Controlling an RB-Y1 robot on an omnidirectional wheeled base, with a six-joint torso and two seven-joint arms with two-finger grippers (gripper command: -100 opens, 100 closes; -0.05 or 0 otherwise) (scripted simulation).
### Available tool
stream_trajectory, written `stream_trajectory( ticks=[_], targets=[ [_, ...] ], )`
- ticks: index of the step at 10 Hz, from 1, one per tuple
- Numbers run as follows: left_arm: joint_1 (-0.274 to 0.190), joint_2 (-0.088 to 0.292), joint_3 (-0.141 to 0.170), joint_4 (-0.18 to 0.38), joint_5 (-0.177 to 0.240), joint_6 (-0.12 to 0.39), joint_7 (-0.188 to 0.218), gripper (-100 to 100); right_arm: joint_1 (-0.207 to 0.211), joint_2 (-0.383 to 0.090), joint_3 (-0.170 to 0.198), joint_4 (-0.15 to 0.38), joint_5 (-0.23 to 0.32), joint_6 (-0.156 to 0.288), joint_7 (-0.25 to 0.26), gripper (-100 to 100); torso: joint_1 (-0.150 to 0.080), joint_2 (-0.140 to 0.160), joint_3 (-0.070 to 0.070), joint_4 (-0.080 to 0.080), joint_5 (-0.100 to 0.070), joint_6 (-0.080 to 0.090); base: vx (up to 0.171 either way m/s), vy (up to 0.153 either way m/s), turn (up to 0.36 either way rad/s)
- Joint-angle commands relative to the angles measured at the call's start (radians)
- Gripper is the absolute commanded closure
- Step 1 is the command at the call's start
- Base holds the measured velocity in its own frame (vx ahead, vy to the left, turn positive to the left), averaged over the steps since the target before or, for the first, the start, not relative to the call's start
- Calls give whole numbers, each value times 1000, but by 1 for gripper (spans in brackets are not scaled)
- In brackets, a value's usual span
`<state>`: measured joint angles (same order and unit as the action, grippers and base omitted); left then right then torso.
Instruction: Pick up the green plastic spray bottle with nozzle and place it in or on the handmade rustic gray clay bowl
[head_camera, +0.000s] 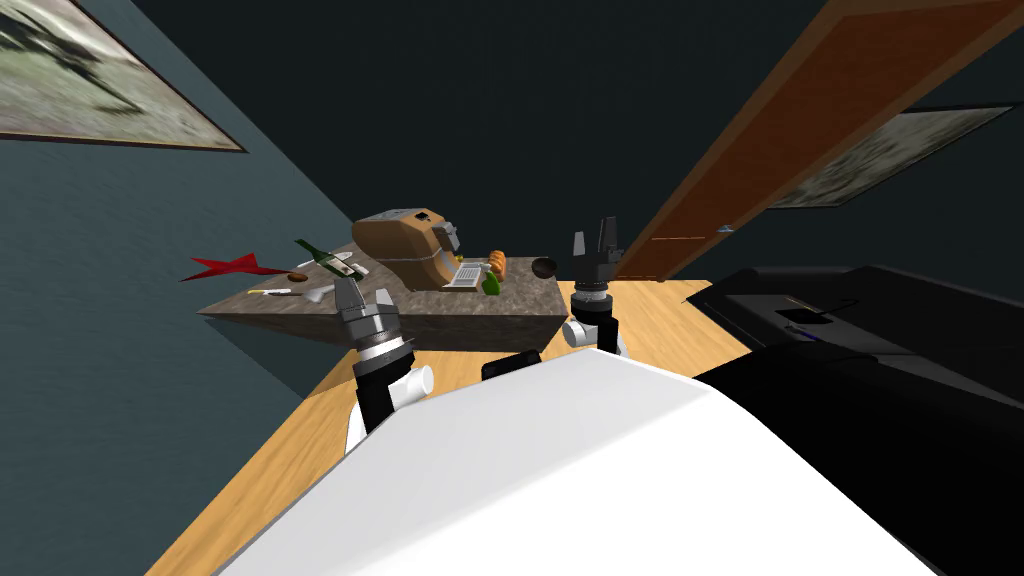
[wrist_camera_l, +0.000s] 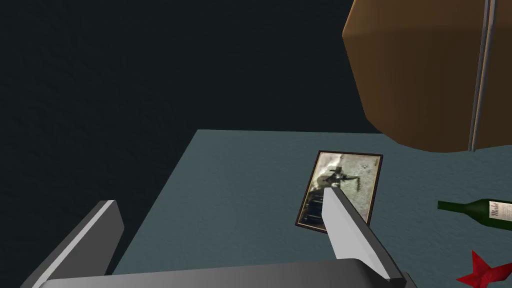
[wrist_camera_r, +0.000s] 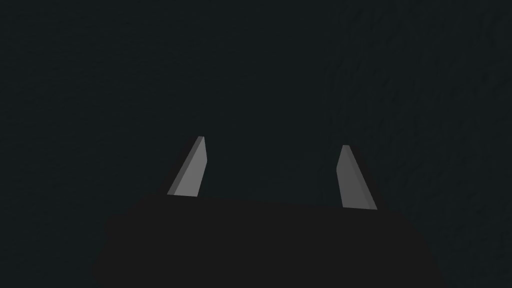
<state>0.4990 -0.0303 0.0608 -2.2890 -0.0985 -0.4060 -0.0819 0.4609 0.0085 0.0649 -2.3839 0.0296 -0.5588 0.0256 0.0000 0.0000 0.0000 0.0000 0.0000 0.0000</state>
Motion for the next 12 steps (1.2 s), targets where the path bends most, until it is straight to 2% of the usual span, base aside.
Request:
stream_trajectory(
  ticks=[1, 4, 8, 11, 12],
  targets=[
    [-7, 43, 1, 4, 5, 9, -3, -100, 0, 0, 0, 0, 0, 0, 0, 0, 0, 0, 0, 0, 0, 0, -23, -41, -45],
    [-30, 137, 9, 27, 23, 46, -16, -100, 0, 0, 0, 0, 0, 0, 0, 0, -8, 5, 3, 1, -2, 0, -83, -131, -74],
    [-73, 256, 32, 97, 65, 131, -45, -100, 0, 0, 0, 0, 0, 0, 0, 0, -17, 6, 4, 1, -4, 0, -92, -255, -132],
    [-109, 343, 59, 185, 107, 217, -74, -100, 0, 0, 0, 0, 0, 0, 0, 0, -19, 6, 4, 1, -4, 1, -81, -295, -178],
    [-109, 343, 59, 185, 107, 217, -74, -100, 0, 0, 0, 0, 0, 0, 0, 0, -20, 6, 3, 1, -5, 0, -55, -244, -49]
  ],
)
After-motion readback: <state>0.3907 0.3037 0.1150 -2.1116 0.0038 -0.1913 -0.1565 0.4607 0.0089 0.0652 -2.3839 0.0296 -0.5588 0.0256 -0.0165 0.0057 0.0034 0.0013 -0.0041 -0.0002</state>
